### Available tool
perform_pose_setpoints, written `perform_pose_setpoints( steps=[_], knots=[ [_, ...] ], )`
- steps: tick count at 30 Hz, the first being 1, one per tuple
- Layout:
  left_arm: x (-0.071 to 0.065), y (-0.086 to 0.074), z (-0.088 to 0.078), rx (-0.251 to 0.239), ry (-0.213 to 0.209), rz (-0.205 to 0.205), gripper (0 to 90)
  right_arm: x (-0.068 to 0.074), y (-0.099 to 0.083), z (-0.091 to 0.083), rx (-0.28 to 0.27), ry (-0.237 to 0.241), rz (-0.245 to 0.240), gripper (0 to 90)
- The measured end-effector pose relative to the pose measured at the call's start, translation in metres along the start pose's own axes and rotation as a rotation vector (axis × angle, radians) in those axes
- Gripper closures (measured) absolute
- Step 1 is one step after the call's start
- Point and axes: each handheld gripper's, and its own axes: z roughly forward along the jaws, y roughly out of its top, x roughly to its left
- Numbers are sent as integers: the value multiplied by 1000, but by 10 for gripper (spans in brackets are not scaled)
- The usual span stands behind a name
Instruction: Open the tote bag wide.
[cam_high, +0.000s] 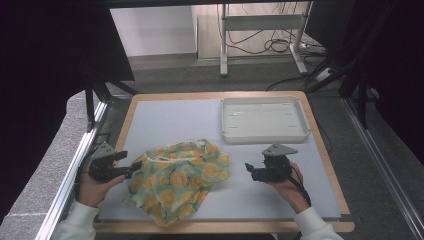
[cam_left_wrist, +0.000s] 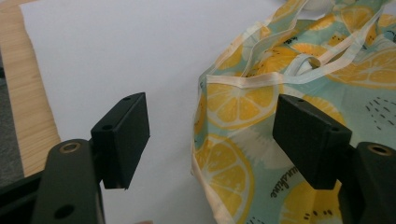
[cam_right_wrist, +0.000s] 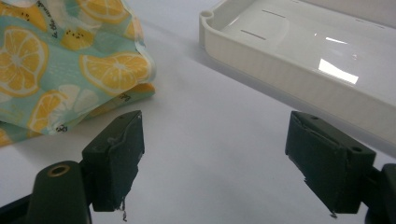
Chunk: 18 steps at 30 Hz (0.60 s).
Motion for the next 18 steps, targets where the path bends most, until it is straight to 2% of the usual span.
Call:
perform_pose_setpoints(
  steps=[5, 18],
  knots=[
    [-5, 3, 1, -2, -16, 8, 275, -1, -3, -3, -10, 0, 4, 201],
    [-6, 7, 0, -3, -11, 27, 276, 0, -10, -8, -10, 1, 4, 207]
  ],
)
